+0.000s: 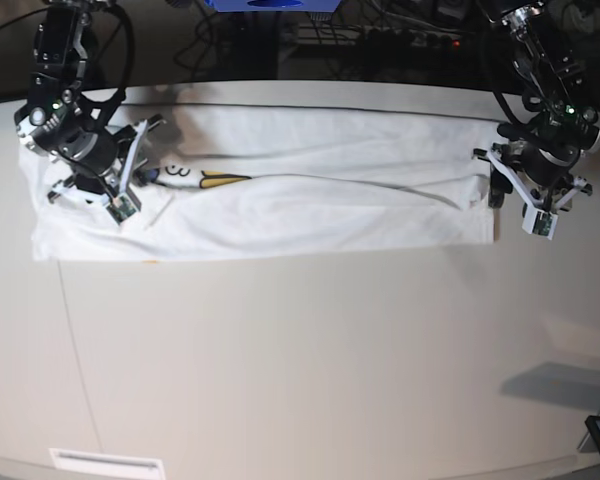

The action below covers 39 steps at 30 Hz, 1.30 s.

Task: Fold the T-shirt properly
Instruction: 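Release the left gripper and move it along the folded edge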

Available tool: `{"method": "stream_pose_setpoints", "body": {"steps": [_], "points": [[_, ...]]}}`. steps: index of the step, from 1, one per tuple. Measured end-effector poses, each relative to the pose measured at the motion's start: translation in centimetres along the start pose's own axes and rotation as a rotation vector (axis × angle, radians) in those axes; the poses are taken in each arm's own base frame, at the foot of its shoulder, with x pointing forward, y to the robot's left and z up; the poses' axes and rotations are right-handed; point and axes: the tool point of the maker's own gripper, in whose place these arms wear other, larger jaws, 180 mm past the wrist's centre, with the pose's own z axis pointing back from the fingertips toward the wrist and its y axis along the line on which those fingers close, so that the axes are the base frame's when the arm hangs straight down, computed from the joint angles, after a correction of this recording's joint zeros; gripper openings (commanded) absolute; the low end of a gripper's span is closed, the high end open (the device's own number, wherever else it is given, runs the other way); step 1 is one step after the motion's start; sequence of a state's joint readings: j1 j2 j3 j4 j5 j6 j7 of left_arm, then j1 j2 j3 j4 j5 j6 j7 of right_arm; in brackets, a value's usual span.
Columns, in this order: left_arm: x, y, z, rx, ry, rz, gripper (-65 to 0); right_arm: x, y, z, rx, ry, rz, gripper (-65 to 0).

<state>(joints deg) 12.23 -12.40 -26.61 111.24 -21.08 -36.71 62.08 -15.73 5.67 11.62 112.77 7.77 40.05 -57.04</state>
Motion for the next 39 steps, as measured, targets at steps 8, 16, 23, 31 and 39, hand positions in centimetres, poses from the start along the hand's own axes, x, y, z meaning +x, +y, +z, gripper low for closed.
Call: {"method": "stream_pose_setpoints", "body": {"steps": [8, 16, 23, 31, 39], "points": [[-0.3, -2.5, -1.5, -0.078, 0.031, -0.024, -31.7, 0.0, 0.0, 0.0, -0.001, 0.0, 0.002, -47.4], [-1.2, -2.5, -2.0, -0.09, 0.05, -0.003, -31.7, 0.0, -0.1, 0.0, -0.001, 0.0, 0.002, -47.4], [-2.4, -3.6, -2.9, -0.131, 0.09, 0.002, -37.3, 0.0, -0.1, 0.0, -0.001, 0.0, 0.002, -47.4], [-2.5, -3.5, -2.9, -0.125, 0.097, -0.001, -65.0, 0.0, -0.1, 0.0, -0.001, 0.0, 0.002, -47.4], [-3.0, -3.6, -2.8, -0.128, 0.108, -0.003, -65.0, 0.0, -0.1, 0.0, -0.001, 0.0, 0.001, -47.4]]}}
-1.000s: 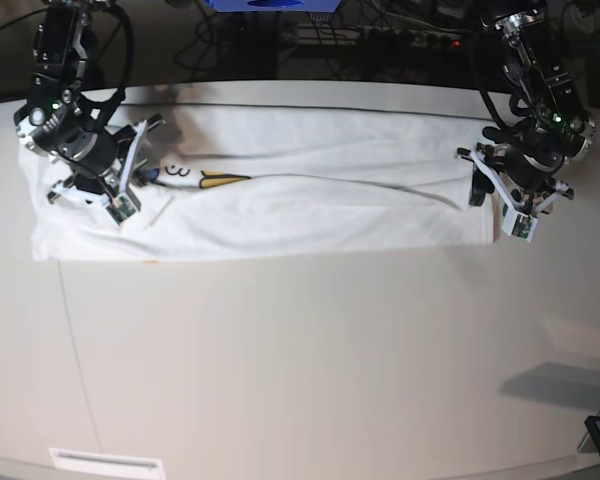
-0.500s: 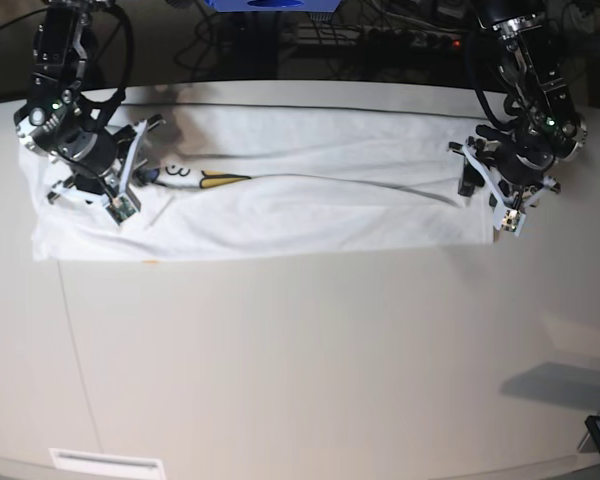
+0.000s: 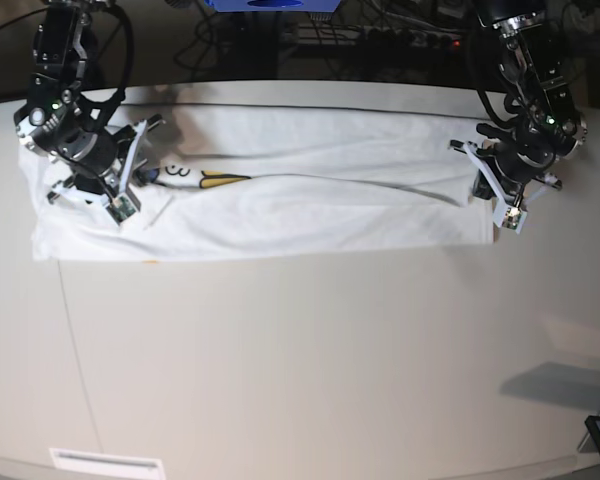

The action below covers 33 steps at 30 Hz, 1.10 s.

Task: Fold the T-shirt properly
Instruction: 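Release the left gripper and move it along the folded edge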

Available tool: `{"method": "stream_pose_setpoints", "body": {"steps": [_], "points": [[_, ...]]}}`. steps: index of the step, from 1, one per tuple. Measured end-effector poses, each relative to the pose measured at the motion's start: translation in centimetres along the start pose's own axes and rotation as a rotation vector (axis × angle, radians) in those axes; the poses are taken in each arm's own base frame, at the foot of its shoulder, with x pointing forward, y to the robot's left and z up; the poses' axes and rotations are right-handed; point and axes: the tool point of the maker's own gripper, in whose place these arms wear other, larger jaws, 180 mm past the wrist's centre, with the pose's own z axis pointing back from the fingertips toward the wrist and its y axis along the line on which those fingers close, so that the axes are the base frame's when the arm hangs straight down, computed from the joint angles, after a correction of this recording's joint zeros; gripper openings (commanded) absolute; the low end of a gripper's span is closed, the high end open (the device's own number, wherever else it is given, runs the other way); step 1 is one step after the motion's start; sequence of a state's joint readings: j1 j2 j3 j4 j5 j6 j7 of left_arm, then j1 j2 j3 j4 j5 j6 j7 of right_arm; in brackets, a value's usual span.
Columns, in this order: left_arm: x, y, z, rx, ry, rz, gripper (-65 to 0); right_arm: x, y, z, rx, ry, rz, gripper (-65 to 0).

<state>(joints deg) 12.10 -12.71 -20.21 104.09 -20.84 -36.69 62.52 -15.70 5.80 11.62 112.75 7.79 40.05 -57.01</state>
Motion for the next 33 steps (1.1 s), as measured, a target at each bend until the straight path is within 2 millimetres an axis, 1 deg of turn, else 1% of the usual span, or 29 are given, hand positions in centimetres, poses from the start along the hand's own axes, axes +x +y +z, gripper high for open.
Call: {"method": "stream_pose_setpoints", "body": {"steps": [2, 4, 7, 10, 15, 18, 20, 26, 28, 31, 33], "points": [[-0.4, -0.2, 0.2, -0.002, 0.007, -0.005, -65.0, 0.0, 0.0, 0.0, 0.0, 0.0, 0.0, -47.4], [-0.8, -0.6, 1.0, 0.003, 0.012, -0.026, -65.0, 0.0, 0.0, 0.0, 0.0, 0.0, 0.0, -47.4], [-0.5, -0.9, 1.9, 0.013, -0.002, -0.055, -65.0, 0.0, 0.0, 0.0, 0.0, 0.0, 0.0, -47.4], [-0.2, -0.7, 2.4, 0.016, -0.015, -0.074, -65.0, 0.0, 0.1, 0.0, 0.001, -0.001, -0.001, -47.4], [-1.9, -0.3, 2.8, 0.024, 0.042, -0.102, -65.0, 0.1, 0.1, 0.0, 0.003, -0.003, -0.004, -47.4], [-2.1, 0.2, 3.1, 0.03, 0.052, -0.12, -65.0, 0.0, 0.1, 0.0, 0.003, 0.002, -0.004, -47.4], [-2.4, 0.1, 3.1, 0.02, 0.073, -0.162, -65.0, -0.2, 0.2, 0.0, 0.003, 0.014, -0.004, -47.6], [-2.5, -1.8, 2.5, -0.051, 0.106, -0.279, -65.0, -0.3, 0.1, 0.0, 0.003, 0.017, -0.004, -47.6], [-2.5, -1.7, 2.5, -0.053, 0.114, -0.306, -65.0, -0.3, 0.1, 0.0, 0.003, 0.017, -0.004, -47.6], [-3.0, -0.7, 2.4, 0.003, 0.164, -0.385, -65.0, -0.3, 0.1, 0.0, 0.003, 0.017, -0.004, -47.6], [-3.4, -0.4, 2.3, 0.035, 0.197, -0.438, -65.0, -0.3, 0.1, 0.0, 0.003, 0.017, -0.004, -47.6]]}}
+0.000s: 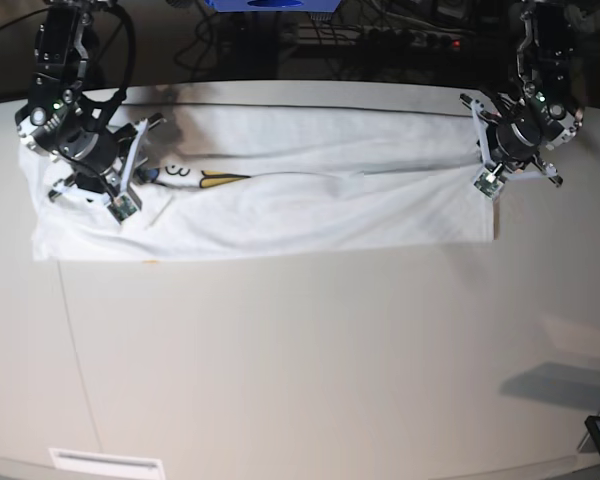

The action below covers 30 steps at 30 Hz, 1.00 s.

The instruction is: Fold the T-shirt properly

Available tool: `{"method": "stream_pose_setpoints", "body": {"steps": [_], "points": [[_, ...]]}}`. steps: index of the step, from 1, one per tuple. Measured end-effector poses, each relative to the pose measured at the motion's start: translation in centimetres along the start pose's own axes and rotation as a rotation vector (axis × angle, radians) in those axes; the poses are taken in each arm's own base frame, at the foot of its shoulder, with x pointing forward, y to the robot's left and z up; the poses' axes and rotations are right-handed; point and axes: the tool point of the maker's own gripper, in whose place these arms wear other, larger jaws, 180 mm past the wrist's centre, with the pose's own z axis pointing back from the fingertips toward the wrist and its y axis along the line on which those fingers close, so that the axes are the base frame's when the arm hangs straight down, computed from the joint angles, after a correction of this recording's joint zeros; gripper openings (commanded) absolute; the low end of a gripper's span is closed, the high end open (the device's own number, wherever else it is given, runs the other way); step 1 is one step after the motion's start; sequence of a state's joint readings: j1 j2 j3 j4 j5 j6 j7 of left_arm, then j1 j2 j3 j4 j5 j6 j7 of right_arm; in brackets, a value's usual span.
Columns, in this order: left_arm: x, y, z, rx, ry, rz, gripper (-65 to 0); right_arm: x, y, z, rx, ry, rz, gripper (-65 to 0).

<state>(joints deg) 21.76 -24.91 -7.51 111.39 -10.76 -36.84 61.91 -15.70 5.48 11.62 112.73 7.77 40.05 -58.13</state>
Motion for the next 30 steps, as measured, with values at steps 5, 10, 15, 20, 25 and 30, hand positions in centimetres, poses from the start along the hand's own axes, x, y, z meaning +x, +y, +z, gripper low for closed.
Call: {"method": "stream_pose_setpoints", "body": {"steps": [5, 10, 15, 20, 25, 30], "points": [[-0.5, -0.7, -0.4, 0.021, 0.072, -0.161, -65.0, 0.0, 0.0, 0.0, 0.0, 0.0, -0.001, -47.6], [0.3, 0.1, 0.4, 0.075, 0.068, -0.219, -65.0, 0.0, 0.0, 0.0, 0.0, 0.0, -0.001, -47.6], [0.2, 0.3, 0.4, 0.078, 0.075, -0.235, -64.8, 0.2, -0.2, 0.0, -0.004, -0.005, 0.001, -47.6], [0.4, -0.7, 0.2, 0.054, 0.084, -0.306, -57.1, 0.4, -0.6, 0.0, -0.015, 0.011, -0.002, -47.4], [-0.3, -2.0, 0.1, 0.011, 0.101, -0.38, -56.4, 1.0, -1.8, 0.0, -0.063, 0.005, -0.071, -47.2], [-0.5, -1.9, 0.2, 0.004, 0.101, -0.386, -56.3, 1.7, -2.0, 0.0, -0.066, -0.01, -0.069, -47.0]]}}
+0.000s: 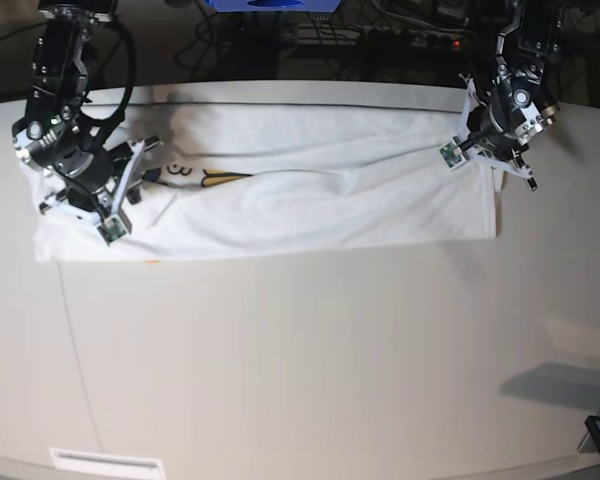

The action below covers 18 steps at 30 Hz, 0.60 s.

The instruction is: Fold the T-shirt properly

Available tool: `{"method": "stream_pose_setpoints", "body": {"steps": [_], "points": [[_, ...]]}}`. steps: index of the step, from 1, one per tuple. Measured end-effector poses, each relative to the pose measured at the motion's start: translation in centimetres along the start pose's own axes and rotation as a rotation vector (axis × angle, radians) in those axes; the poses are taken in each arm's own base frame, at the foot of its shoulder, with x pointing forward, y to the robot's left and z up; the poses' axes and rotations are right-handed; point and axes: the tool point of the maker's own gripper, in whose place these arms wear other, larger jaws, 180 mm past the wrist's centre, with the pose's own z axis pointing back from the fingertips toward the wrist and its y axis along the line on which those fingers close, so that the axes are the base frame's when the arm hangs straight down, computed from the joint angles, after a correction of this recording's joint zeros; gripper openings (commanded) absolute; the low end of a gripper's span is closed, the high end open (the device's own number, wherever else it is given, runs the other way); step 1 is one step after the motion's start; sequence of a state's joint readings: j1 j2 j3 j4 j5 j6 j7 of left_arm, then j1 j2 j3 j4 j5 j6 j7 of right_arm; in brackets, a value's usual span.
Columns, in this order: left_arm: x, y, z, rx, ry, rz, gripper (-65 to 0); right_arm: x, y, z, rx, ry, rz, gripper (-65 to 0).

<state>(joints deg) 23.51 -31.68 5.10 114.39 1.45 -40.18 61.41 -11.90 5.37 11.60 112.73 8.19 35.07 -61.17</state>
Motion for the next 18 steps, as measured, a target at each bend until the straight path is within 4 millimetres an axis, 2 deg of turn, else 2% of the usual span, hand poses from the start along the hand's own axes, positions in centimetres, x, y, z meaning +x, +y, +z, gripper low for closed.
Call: {"method": "stream_pose_setpoints", "body": {"steps": [2, 5, 9, 13, 15, 18], "points": [[-0.2, 0.3, 0.1, 0.004, 0.007, -0.015, -55.1, 0.0, 0.0, 0.0, 0.0, 0.0, 0.0, -47.0], [-0.3, 0.4, 0.1, 0.009, 0.007, -0.019, -48.9, 0.2, -0.1, 0.0, -0.002, -0.005, 0.001, -46.9], [1.2, 0.2, 0.2, 0.006, -0.081, -0.019, -46.7, 0.3, -0.1, 0.0, -0.003, -0.006, 0.001, -46.9], [1.9, -2.5, 0.1, -0.057, -0.13, -0.052, -46.9, 0.3, -0.2, 0.0, -0.004, -0.006, 0.002, -46.9], [3.4, -3.6, 0.2, -0.086, -0.191, -0.071, -46.9, 0.4, -0.2, 0.0, -0.004, -0.008, 0.001, -46.7], [4.3, -4.8, 0.2, -0.114, -0.212, -0.097, -47.0, 0.9, -0.6, -0.2, -0.008, -0.019, 0.001, -46.7]]}}
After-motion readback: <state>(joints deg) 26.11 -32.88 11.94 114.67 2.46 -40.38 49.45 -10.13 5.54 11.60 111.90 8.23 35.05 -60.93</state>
